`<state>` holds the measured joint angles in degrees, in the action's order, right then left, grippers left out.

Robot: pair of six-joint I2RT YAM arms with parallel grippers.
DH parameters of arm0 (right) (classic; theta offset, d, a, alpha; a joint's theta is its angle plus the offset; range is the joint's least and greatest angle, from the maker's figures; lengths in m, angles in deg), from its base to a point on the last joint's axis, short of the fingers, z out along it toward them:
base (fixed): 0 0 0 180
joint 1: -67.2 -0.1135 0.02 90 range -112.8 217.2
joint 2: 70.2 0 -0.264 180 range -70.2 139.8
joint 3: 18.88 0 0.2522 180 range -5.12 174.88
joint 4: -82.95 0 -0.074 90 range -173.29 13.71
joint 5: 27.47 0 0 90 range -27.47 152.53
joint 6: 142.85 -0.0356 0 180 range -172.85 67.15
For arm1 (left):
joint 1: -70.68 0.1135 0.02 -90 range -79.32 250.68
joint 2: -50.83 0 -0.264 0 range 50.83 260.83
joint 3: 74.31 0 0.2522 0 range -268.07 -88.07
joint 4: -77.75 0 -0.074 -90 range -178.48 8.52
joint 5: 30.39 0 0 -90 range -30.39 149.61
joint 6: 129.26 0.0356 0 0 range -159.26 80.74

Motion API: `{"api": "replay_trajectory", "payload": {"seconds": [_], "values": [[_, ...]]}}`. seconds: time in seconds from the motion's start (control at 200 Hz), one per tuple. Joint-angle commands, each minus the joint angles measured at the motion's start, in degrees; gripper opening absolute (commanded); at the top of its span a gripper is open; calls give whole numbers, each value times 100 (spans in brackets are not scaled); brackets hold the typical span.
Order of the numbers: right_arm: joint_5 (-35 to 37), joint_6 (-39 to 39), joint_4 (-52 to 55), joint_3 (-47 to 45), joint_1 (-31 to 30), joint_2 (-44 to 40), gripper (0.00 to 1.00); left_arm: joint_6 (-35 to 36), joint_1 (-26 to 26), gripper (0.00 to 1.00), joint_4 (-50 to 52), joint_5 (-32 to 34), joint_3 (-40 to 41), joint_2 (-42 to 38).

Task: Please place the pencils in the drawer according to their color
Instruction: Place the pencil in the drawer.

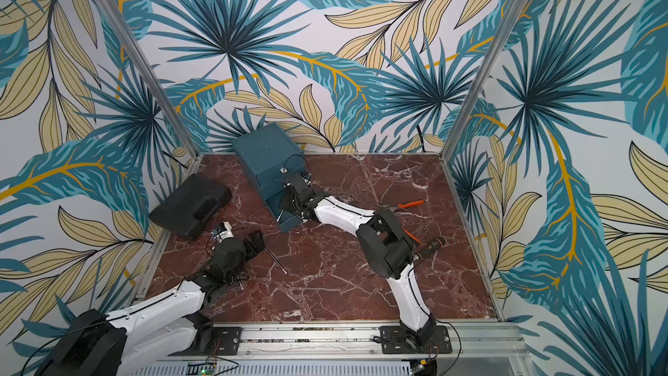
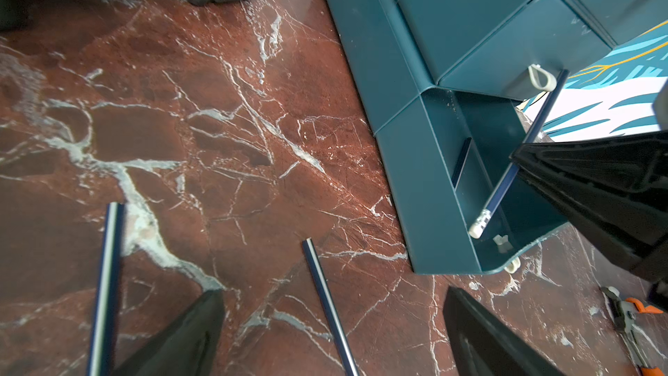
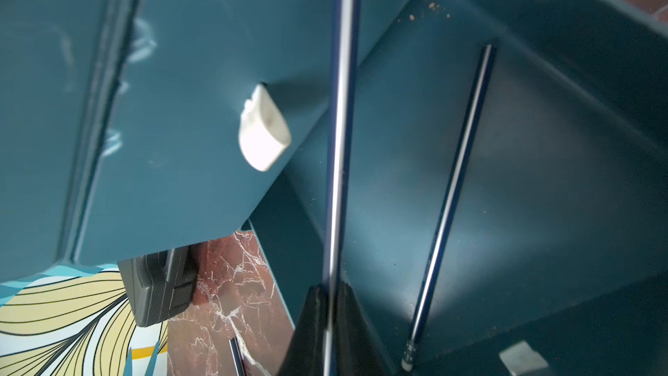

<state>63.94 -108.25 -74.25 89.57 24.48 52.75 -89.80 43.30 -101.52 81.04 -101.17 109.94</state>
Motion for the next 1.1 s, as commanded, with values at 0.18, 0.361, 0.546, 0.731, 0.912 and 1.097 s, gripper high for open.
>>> {"api": "replay_trajectory", "payload": {"seconds": [0.18,0.361,0.546,0.731,0.912,1.097], "values": [[29,114,210,162,25,177,0,54,27,100,90,72,71,-153],[132,257,592,310,37,223,0,58,29,100,100,81,62,-181],[77,310,716,389,67,274,0,54,33,100,113,81,45,-189],[-90,350,933,608,97,472,0,49,38,100,124,84,27,-189],[-320,474,942,756,97,606,15,29,39,100,180,94,18,-248],[-330,691,942,814,98,548,27,19,34,100,505,190,-41,-450]]}}
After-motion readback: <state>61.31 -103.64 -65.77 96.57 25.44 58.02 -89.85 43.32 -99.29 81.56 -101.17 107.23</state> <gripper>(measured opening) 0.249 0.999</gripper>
